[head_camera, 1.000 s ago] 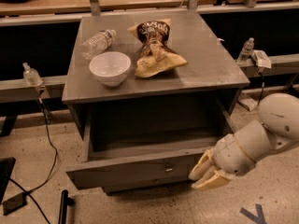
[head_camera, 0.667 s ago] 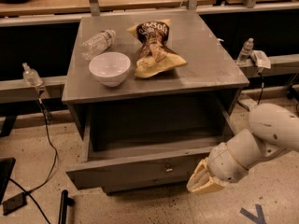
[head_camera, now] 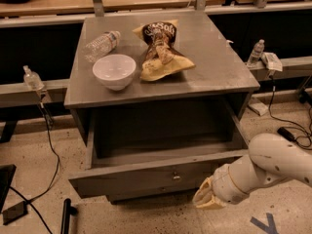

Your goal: Close top drawer

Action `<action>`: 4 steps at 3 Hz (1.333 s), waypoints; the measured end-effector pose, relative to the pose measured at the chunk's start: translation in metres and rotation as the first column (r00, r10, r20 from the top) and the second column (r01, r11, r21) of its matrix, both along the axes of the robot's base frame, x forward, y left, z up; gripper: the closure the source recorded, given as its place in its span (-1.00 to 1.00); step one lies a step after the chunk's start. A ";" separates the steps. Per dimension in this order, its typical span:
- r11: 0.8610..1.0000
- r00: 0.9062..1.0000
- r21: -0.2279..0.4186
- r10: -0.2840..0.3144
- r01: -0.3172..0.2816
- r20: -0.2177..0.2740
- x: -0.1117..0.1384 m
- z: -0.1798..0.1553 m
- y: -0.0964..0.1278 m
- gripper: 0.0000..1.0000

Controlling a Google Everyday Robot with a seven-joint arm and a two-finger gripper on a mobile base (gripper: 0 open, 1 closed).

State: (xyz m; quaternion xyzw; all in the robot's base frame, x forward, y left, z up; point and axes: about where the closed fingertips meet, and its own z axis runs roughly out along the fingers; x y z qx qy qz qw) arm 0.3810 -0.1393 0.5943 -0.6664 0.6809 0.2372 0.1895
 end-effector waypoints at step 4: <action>0.991 0.957 0.010 -0.131 0.133 0.260 0.051 -0.010 -0.017 1.00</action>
Offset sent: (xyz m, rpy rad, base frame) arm 0.0076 -0.0021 -0.0148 -0.0289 -0.0517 -0.0380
